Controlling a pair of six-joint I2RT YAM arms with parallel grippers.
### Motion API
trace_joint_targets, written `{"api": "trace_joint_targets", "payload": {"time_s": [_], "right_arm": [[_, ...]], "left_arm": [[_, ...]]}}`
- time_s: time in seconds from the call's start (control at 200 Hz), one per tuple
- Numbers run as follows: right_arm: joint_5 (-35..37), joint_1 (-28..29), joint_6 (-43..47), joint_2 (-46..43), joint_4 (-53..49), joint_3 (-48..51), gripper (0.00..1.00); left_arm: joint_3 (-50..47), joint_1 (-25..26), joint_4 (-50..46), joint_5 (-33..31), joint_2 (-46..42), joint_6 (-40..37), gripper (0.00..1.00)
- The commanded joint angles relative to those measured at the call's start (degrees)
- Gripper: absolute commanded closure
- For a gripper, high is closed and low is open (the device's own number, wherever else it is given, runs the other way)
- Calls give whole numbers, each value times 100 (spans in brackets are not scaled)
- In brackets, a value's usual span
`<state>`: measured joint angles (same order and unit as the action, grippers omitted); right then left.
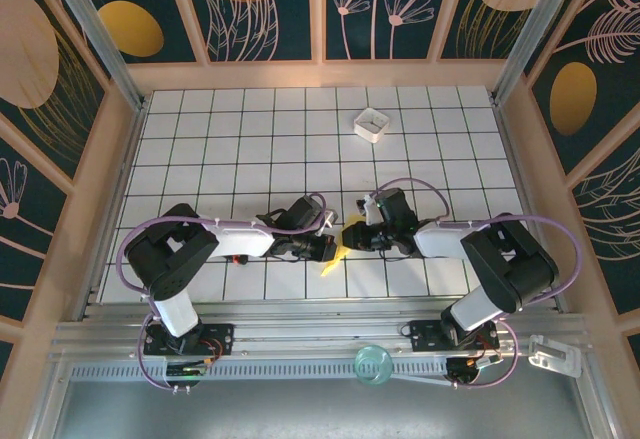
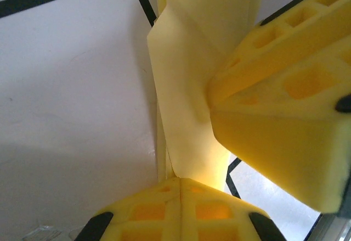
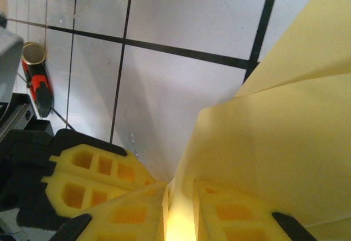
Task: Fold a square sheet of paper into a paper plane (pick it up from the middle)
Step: Perform the fifth fold on the wing at the bottom-center of the table.
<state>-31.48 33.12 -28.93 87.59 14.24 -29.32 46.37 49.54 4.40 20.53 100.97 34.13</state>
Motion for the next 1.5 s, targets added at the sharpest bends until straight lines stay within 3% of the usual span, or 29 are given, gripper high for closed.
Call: {"api": "trace_joint_targets", "payload": {"time_s": [0.0, 0.57, 0.786, 0.921, 1.141, 1.311, 1.496], "right_arm": [[370, 41, 53, 44, -345, -178, 81], [740, -113, 152, 265, -791, -239, 82], [758, -124, 142, 237, -817, -223, 82], [749, -131, 147, 235, -832, -241, 82], [758, -140, 184, 241, -866, -293, 82], [749, -142, 187, 223, -877, -293, 82], [732, -143, 185, 222, -863, -320, 82]], "left_arm": [[-37, -32, -54, -84, 125, -29, 100], [-11, -34, -62, -171, -197, 110, 100], [-330, -6, -60, -359, -809, 210, 79], [-427, 300, -356, -790, -1122, 38, 65], [-153, 808, -913, -1503, -804, -363, 52], [-2, 903, -945, -1492, -532, -534, 51], [117, 914, -954, -1489, -381, -664, 64]]}}
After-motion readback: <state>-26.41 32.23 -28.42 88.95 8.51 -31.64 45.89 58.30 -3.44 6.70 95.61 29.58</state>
